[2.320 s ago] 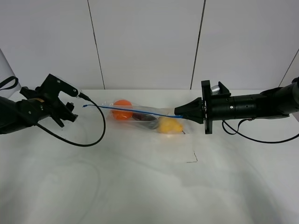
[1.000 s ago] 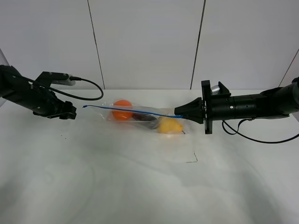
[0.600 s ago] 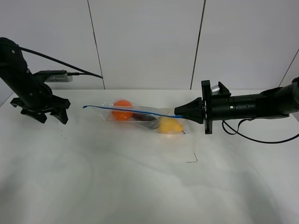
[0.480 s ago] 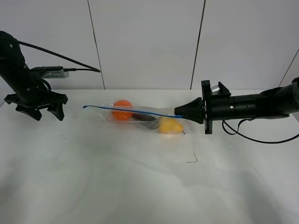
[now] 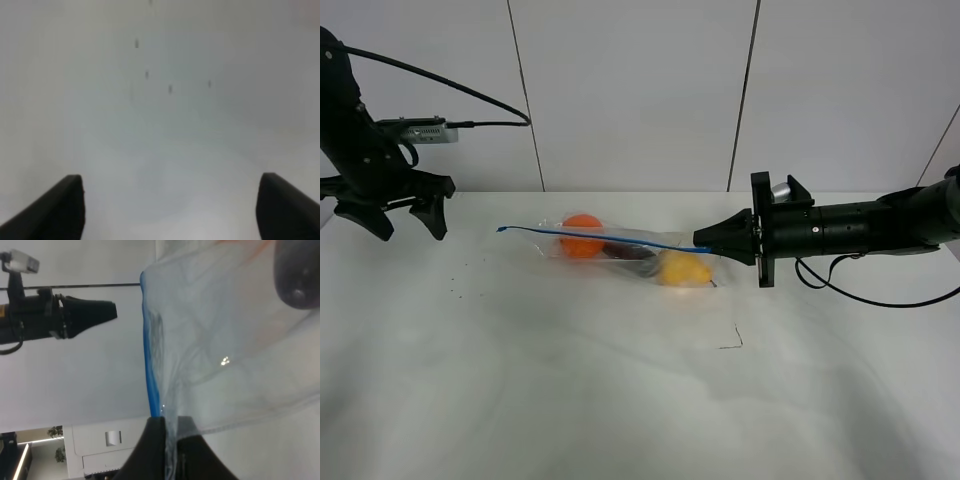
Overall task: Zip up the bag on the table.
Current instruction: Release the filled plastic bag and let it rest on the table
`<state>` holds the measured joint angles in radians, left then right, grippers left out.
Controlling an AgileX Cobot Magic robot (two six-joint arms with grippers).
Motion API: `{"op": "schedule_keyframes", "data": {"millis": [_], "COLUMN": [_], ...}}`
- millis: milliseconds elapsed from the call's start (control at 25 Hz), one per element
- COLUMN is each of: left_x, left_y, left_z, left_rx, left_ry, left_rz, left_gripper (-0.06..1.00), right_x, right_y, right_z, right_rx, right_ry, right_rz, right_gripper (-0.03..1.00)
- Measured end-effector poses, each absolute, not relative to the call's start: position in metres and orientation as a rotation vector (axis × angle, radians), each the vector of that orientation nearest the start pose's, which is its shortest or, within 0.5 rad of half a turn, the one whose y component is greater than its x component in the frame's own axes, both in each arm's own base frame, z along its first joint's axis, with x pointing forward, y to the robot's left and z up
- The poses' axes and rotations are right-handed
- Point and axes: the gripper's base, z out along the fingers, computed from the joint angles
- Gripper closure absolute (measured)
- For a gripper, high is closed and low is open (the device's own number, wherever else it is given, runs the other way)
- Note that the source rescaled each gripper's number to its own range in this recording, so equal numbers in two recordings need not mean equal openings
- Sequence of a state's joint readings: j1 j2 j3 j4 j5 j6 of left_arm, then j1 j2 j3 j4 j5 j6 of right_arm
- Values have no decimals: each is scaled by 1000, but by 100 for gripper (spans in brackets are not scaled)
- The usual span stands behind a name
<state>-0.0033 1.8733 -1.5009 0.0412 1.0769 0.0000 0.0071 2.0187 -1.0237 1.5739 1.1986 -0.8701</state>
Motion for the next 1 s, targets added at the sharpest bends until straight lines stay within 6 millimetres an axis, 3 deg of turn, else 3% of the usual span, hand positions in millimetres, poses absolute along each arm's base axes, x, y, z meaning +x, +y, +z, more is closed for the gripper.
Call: {"op": "schedule_keyframes", "data": {"millis": [480,600,760,1000], "left_x": [375,363,329,256], "left_y": [4,5,5,5], "left_z": [240,236,239,246], "left_rx": [49,50,53,54], "left_ry": [3046,3075,3105,3127], "left_rz": [96,99,101,101], "left_gripper": [-6,-6,-6,-6], "right_x": [349,349,349,349], "right_y": [87,87,87,87], "right_z": [151,151,151,151], "right_rx": [282,282,282,282], "right_ry": [2398,2398,2398,2398], "right_rz": [1790,1790,1790,1790], "right_gripper": [96,96,96,96]}}
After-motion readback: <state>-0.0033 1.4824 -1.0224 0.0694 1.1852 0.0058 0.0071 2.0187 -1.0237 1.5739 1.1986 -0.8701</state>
